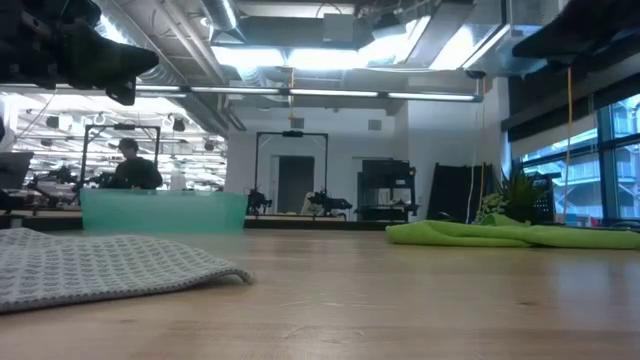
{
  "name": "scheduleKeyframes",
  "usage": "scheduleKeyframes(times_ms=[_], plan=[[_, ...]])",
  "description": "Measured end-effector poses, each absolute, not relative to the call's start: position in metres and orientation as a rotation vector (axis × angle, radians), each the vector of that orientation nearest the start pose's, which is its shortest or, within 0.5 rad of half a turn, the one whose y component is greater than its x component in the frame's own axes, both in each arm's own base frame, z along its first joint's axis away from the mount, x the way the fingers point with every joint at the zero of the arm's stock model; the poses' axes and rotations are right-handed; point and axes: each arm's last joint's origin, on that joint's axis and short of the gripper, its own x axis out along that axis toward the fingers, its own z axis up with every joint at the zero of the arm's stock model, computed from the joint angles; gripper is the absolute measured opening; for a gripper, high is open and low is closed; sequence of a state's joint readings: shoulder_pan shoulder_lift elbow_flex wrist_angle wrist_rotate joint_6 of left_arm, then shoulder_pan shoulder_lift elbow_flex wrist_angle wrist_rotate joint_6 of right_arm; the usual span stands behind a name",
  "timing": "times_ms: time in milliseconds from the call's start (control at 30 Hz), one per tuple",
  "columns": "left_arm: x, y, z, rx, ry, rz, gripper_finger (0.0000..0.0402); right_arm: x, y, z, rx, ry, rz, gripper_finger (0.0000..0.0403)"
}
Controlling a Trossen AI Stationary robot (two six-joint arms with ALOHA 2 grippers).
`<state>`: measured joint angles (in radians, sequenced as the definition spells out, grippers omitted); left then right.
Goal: Roll microfiber towels into tight, uniform cylinder then place into a basket
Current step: Roll the green towel
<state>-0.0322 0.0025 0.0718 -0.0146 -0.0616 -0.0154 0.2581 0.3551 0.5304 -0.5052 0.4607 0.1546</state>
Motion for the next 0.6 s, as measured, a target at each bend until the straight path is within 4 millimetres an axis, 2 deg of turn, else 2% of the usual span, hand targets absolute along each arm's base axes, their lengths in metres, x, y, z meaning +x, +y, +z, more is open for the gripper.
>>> scheduleKeyframes(times_ms=[333, 600], plan=[[0.093, -0.001, 0.189, -0.020, -0.082, 0.023, 0.0018, 0.115, 0.009, 0.255, 0.154, 0.396, -0.367, 0.0003], [0.094, -0.003, 0.192, 0.080, -0.064, 0.021, 0.0018, 0.125, -0.005, 0.250, 0.188, 0.423, -0.528, 0.0040]])
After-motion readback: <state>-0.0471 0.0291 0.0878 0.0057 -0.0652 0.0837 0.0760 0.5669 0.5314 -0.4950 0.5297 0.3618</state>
